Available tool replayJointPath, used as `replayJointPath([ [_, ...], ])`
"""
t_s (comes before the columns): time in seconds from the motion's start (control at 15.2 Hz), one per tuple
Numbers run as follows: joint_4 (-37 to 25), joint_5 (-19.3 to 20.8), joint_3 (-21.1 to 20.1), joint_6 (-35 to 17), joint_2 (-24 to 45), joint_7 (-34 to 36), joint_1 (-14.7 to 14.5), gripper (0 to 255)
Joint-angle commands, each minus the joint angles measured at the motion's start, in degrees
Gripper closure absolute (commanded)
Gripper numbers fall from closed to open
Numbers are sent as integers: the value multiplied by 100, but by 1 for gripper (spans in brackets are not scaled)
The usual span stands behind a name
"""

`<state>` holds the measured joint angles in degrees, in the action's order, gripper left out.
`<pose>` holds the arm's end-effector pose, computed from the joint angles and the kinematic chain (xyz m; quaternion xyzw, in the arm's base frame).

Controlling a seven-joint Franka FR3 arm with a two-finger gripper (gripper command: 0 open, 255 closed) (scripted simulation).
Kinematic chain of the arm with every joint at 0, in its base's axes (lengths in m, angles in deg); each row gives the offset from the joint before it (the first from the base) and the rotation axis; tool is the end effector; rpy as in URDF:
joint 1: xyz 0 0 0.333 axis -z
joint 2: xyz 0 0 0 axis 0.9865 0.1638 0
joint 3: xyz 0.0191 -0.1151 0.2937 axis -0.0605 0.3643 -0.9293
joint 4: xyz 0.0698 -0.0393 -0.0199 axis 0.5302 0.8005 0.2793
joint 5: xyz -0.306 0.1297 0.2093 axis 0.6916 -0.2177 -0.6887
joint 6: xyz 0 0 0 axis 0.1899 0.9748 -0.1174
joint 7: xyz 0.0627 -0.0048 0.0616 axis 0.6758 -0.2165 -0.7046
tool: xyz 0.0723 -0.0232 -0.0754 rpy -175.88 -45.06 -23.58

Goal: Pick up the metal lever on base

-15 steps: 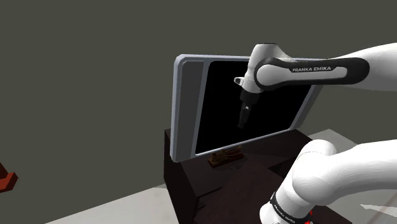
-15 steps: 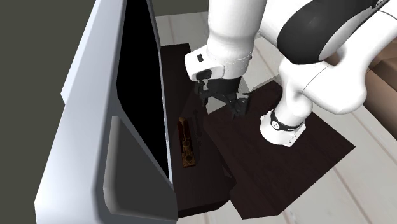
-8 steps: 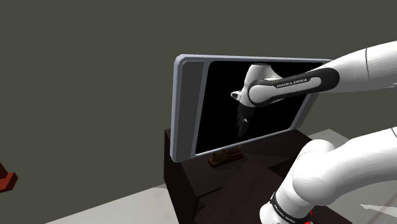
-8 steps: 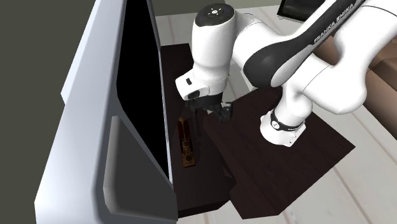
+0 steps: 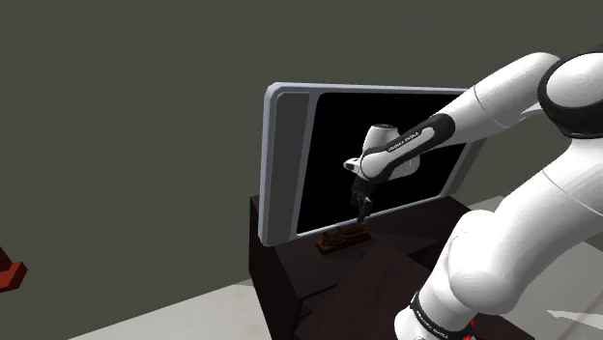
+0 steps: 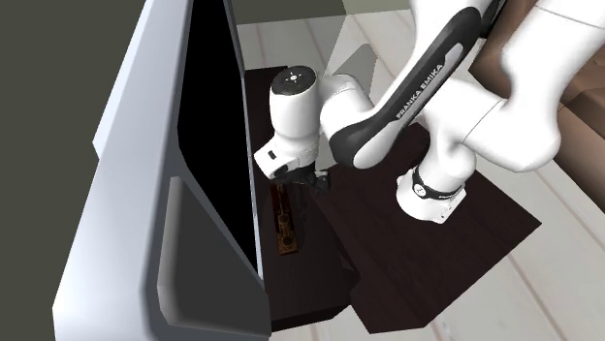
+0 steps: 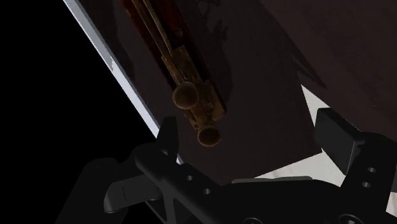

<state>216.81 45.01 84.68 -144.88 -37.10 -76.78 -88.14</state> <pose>0.3445 -0.1645 0.2812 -0.9174 -0.3977 -0.0020 0.0140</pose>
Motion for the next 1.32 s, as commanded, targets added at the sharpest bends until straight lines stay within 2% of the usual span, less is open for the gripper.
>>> replayJointPath([
  [0.0,-125,-457,339,-526,690,-734,-310,0],
  [0.13,-281,-1307,578,-942,1399,-1692,-630,0],
  [0.26,-510,-2524,468,-1232,2158,-2902,-692,0],
  [0.4,-808,-3568,-38,-1408,2837,-3982,-328,0],
  [0.53,-1132,-4199,-653,-1563,3402,-4762,223,0],
  [1.06,-1446,-5064,-1535,-2014,4170,-5480,936,0],
  [1.19,-1445,-5060,-1539,-2015,4169,-5477,941,0],
  [1.25,-1450,-5066,-1546,-2018,4177,-5479,944,255],
])
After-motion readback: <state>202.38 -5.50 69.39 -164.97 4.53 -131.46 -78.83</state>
